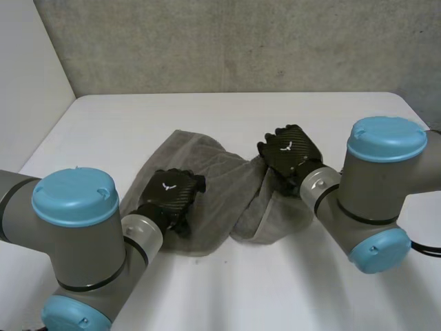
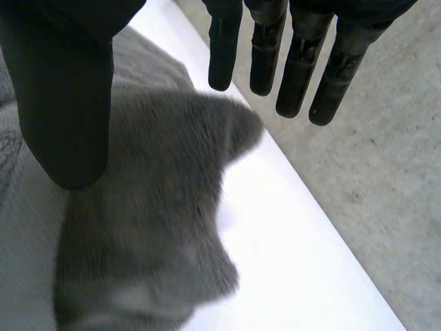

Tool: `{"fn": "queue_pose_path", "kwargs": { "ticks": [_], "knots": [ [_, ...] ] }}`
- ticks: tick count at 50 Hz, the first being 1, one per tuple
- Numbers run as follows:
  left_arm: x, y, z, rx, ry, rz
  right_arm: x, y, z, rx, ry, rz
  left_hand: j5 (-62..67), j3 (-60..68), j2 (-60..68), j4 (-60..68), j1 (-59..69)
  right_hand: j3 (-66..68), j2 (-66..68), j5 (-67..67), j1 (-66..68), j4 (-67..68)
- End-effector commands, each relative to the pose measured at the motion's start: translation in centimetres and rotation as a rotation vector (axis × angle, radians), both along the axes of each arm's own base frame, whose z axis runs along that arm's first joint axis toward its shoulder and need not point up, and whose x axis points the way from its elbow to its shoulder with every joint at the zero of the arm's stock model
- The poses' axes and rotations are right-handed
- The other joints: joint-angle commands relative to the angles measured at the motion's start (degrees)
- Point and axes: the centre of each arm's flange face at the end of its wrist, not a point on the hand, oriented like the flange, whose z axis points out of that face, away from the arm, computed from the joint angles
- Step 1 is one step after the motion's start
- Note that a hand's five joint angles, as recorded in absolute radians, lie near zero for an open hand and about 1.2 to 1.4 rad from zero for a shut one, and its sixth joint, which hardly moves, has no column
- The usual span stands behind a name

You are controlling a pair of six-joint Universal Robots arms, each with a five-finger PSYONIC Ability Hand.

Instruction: Fold the towel.

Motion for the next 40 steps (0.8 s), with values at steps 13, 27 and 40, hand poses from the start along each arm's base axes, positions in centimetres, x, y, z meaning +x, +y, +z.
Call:
{"fn": "queue_pose_path", "kwargs": {
  "ticks": [13, 27, 40],
  "knots": [
    [3.9, -1.2, 2.6, -0.042, 0.025, 0.112, -2.5, 3.6, 2.0, 0.155, -0.132, -0.051, -1.2, -1.3, -1.3, -1.3, -1.3, 5.7, 5.5, 6.8, 8.7, 6.4],
    [5.6, -1.2, 0.8, 0.018, -0.012, 0.160, -2.0, 8.1, -2.0, 0.226, 0.030, 0.036, -2.0, -2.2, -2.1, -2.1, -2.2, 9.1, 8.8, 10.2, 12.0, 9.8],
    [5.7, -0.8, 0.4, 0.031, -0.018, 0.155, -1.5, 6.6, -4.7, 0.007, 0.172, 0.057, -3.7, -3.9, -3.8, -3.8, -3.9, 56.3, 56.0, 57.4, 59.2, 57.0]
  ]
}}
